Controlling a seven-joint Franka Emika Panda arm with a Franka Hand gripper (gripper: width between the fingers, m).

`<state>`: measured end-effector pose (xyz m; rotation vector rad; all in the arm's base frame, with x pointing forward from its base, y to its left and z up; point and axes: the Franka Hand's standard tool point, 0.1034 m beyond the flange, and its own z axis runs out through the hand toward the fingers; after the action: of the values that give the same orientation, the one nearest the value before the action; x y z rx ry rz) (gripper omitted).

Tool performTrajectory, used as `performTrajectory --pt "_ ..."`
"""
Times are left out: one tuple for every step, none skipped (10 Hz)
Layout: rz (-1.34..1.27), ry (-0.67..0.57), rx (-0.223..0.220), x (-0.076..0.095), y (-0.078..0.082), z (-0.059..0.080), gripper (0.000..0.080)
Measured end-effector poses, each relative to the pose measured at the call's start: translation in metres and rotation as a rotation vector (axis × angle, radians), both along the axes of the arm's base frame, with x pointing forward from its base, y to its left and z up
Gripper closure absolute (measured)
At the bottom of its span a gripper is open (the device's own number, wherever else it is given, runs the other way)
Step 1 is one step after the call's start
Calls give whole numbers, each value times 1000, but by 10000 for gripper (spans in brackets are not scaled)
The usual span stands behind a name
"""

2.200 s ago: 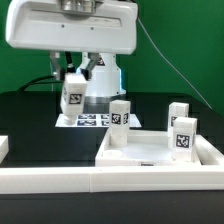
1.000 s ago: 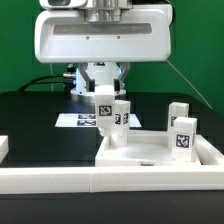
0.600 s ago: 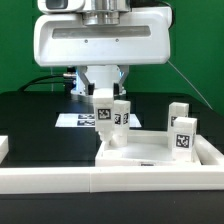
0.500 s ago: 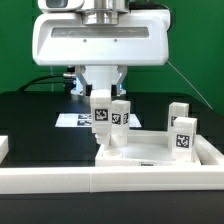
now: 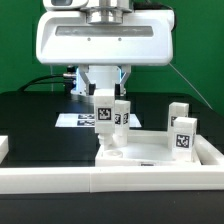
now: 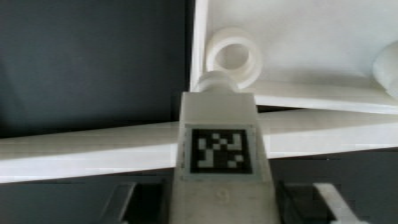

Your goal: Assemble square table

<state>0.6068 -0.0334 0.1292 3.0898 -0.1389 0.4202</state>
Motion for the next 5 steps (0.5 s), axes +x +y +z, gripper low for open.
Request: performTrajectory --pt "9 -98 -46 0 -5 0 511" --pt "12 -125 -66 -7 -8 -4 511" --pt "9 -110 -57 -8 -5 -6 511" --pt "12 -110 -57 -7 -2 -6 511" --pt "14 -109 -57 -8 -1 -7 511"
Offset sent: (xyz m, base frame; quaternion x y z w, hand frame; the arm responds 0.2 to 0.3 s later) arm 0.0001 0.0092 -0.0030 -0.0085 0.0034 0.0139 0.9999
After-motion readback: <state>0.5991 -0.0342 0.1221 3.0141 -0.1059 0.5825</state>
